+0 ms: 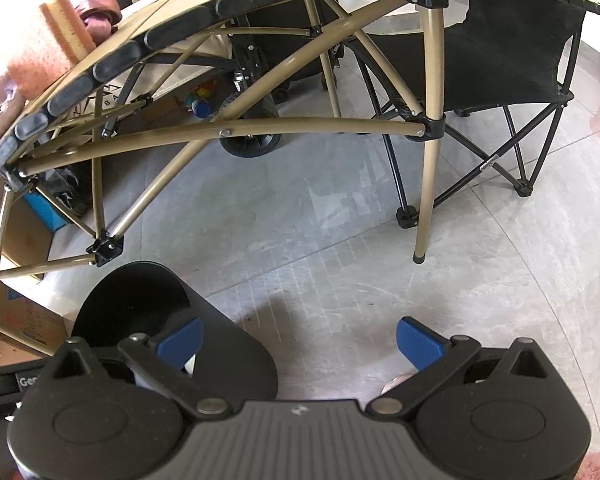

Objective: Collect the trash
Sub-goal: 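Move both grippers back up to the table toward the lavender cloth, then close the left gripper on the lavender cloth while the right grasps the pink sponge, then lift the lavender cloth and pink sponge and carry them toward the black bin, then lower the left gripper over the bin and open it to drop the cloth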

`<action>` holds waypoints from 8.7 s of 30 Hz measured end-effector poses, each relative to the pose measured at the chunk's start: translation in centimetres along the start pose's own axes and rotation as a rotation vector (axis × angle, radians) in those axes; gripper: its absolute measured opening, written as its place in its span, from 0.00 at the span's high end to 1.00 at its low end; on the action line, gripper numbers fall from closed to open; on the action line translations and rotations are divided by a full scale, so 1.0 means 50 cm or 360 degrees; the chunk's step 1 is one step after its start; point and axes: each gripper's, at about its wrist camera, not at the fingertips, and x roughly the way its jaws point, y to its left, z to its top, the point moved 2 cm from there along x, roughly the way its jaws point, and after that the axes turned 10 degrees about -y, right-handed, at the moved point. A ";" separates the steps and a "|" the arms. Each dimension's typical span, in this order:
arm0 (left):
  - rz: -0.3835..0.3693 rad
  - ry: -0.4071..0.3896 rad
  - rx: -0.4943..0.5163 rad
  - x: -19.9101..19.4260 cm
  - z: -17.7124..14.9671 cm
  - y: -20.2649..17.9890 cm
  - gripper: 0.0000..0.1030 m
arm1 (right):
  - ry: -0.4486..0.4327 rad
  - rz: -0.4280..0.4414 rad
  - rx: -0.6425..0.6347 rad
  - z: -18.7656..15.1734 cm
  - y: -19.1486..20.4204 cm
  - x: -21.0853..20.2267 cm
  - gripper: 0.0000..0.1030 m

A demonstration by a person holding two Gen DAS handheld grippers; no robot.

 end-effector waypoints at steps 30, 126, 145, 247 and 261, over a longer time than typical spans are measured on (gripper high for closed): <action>-0.0119 -0.0846 -0.0004 -0.275 0.066 0.037 0.00 | -0.0870 0.0509 -0.0108 0.098 0.100 -0.197 0.00; -0.0009 -0.1142 -0.0291 -0.237 0.286 0.320 0.74 | -0.0898 -0.0173 -0.0196 0.288 0.482 0.029 0.00; -0.0028 -0.1154 -0.0276 -0.242 0.281 0.305 0.74 | -0.0915 -0.0030 -0.0168 0.283 0.452 -0.002 0.03; 0.0162 -0.0310 -0.0045 -0.113 -0.159 0.277 0.74 | -0.0045 0.0109 -0.0388 -0.123 0.126 -0.016 0.04; 0.0150 -0.0337 -0.0016 -0.118 -0.119 0.227 0.74 | -0.0029 0.0081 -0.0294 -0.114 0.098 -0.005 0.04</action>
